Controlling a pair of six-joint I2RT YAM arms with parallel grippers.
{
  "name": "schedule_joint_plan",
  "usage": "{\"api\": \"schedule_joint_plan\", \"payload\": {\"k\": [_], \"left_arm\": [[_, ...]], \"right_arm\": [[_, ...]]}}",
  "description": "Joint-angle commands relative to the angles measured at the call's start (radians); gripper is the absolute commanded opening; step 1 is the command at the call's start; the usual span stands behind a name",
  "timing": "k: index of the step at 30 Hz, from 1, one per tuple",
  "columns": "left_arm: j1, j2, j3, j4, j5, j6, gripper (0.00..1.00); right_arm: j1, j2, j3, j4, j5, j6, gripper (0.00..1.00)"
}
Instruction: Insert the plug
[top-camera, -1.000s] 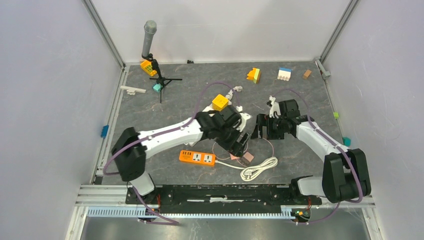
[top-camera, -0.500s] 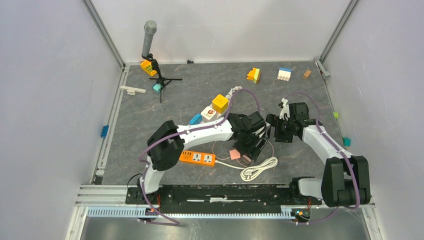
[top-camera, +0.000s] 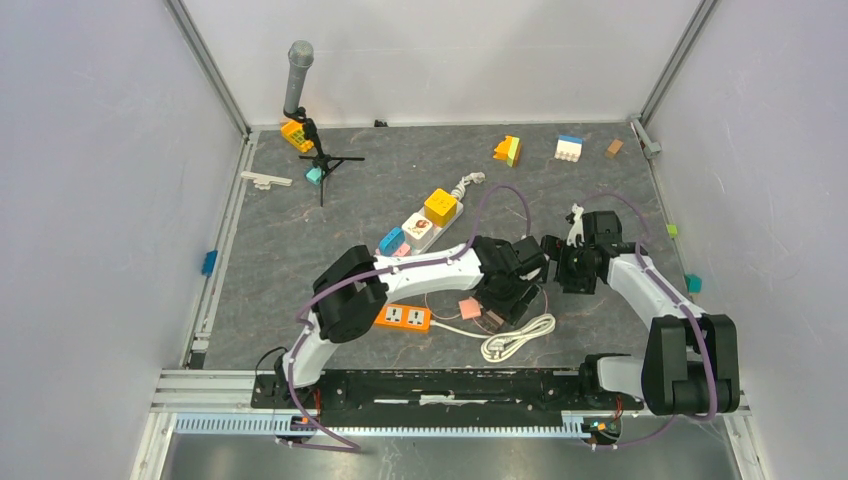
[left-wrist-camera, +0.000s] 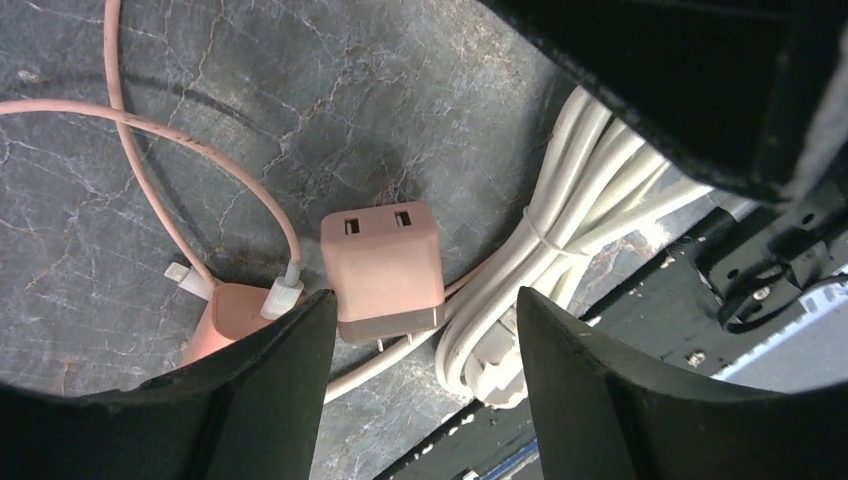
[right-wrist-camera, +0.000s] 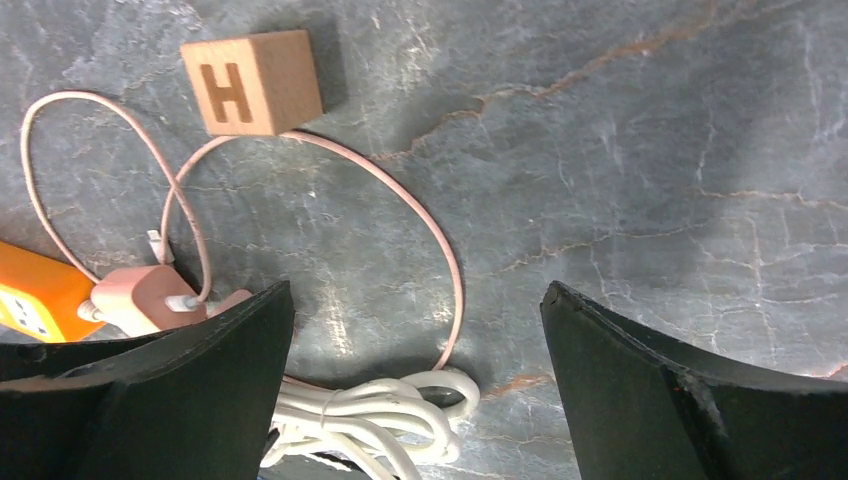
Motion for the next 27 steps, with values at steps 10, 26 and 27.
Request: {"api": "schedule_joint_plan", "payload": {"k": [10,26,27], "left_arm": [[-0.038,0.114,-0.012,-0.04,-0.139,-0.054,0.56],[-0.039,0.109,-0.028,-0.037,-0.218,-0.034,0.43],[-0.039,0.094,-0.028,-0.037,-0.23,-0.028,0.42]], "right_arm": [[-0.017,-0.08,-0.004,0.012,-0.051,-0.003,0.98],[-0.025,-0.043,0.04,0.015,-0.031,-0.017,0.98],[-0.025,-0.04,0.043,0.015,-0.033,-0.019,0.98]]}}
